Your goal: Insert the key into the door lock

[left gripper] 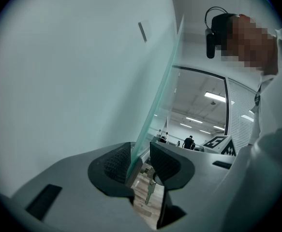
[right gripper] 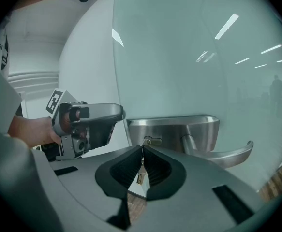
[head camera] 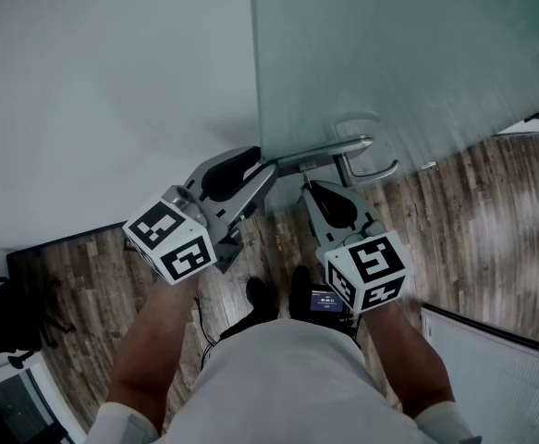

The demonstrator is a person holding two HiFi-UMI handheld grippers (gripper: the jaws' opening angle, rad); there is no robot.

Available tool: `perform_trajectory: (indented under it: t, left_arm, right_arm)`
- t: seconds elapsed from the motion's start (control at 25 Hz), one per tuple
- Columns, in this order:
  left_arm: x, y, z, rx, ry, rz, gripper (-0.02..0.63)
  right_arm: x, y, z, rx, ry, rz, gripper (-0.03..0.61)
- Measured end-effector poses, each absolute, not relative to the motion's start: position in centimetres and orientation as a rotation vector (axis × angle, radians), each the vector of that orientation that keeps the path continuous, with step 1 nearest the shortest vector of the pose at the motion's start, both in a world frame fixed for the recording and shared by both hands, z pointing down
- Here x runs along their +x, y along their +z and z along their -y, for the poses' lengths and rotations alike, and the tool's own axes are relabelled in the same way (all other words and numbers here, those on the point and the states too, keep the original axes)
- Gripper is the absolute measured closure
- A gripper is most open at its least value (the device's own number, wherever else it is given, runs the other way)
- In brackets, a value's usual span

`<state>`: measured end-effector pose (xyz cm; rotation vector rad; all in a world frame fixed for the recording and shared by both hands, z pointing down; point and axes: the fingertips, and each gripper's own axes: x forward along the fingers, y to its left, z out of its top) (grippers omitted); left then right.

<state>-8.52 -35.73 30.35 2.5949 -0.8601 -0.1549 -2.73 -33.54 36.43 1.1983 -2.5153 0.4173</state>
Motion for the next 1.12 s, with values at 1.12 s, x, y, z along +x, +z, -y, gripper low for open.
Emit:
perform_trajectory:
  t: [1.12]
  left_arm:
    - [-9.53,30.65,35.63,2.552,-0.165,0.936,0.492]
  right_arm:
    - [-2.56,35.98,33.61,1.165,0.413,2.588,0.558]
